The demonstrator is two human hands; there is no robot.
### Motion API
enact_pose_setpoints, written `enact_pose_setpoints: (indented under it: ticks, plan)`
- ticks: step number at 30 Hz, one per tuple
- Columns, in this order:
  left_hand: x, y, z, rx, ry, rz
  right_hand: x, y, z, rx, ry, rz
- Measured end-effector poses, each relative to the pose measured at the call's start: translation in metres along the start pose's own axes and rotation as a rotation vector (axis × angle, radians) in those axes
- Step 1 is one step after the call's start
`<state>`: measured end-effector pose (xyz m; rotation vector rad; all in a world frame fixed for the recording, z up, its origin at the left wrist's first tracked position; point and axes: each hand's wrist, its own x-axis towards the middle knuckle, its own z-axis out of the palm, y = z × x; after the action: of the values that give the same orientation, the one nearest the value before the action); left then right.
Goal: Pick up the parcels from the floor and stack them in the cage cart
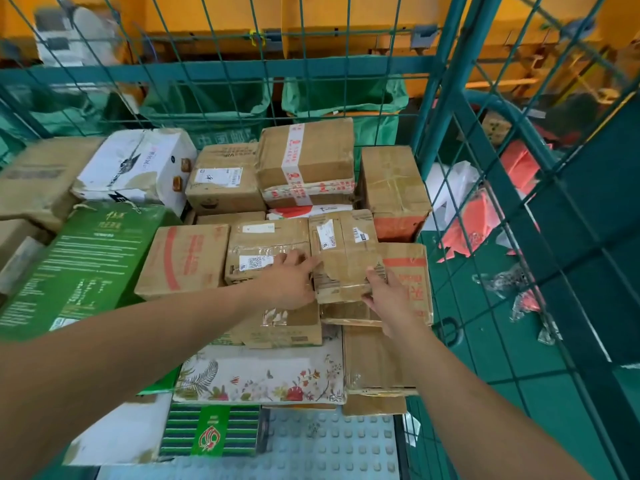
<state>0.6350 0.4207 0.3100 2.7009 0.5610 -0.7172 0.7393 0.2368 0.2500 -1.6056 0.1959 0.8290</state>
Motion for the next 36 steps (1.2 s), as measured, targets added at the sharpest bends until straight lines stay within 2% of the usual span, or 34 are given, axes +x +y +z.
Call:
enact_pose_setpoints:
  ticks: [9,17,22,28,30,36]
  plan:
    - [0.006,-0.004,0.011,0.066,-0.003,0.004,0.010,0.008,0.001,0.158,-0.030,0.031]
    - [-0.004,0.001,0.000,0.008,-0.025,0.008,-0.025,0.009,0.004,0.152,-0.006,0.031]
    - [-0.029,0.011,-0.010,-0.016,-0.068,0.107,-0.056,0.008,-0.002,0.036,0.027,0.064]
    - [-0.054,0.024,-0.009,0.066,-0.029,0.237,-0.126,0.003,0.000,-0.056,0.057,0.023]
    - [-0.070,0.028,-0.008,0.089,-0.032,0.303,-0.149,0.010,0.001,-0.042,0.072,0.013]
    - [-0.138,0.032,0.013,0.031,-0.106,0.543,-0.251,0.050,0.018,0.077,0.266,-0.013]
